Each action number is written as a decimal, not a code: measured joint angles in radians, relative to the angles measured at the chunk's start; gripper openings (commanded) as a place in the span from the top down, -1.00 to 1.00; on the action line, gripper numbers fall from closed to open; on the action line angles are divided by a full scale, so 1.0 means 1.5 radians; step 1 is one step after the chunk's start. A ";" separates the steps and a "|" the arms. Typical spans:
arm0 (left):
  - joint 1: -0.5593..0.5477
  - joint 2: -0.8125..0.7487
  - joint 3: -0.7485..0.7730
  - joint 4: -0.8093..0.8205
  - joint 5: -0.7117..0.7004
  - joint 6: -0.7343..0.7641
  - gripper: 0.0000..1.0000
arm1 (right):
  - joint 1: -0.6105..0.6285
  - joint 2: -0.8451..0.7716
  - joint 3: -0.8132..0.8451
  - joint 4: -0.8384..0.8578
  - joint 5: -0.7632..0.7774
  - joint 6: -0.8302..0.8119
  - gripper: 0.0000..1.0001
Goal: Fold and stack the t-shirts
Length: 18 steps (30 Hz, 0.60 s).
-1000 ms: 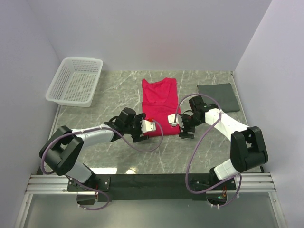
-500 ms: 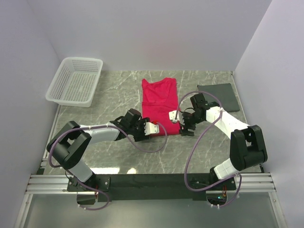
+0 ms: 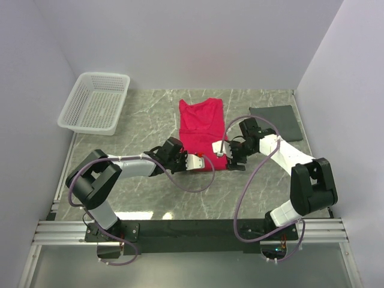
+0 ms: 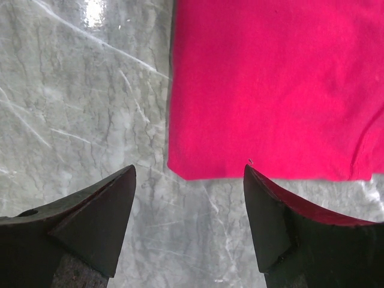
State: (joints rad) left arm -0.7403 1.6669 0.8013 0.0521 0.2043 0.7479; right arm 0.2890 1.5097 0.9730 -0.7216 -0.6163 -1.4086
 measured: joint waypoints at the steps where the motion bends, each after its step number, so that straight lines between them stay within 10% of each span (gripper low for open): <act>1: 0.000 0.000 0.000 0.000 0.000 0.000 0.89 | 0.006 0.001 -0.001 0.003 0.005 -0.001 -0.57; 18: 0.000 -0.003 0.000 -0.006 0.000 -0.004 0.91 | 0.069 0.072 -0.033 0.090 0.105 0.069 -0.27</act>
State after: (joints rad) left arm -0.7403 1.6630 0.8013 0.0433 0.2039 0.7422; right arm 0.3931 1.6173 0.9237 -0.5865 -0.4595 -1.3048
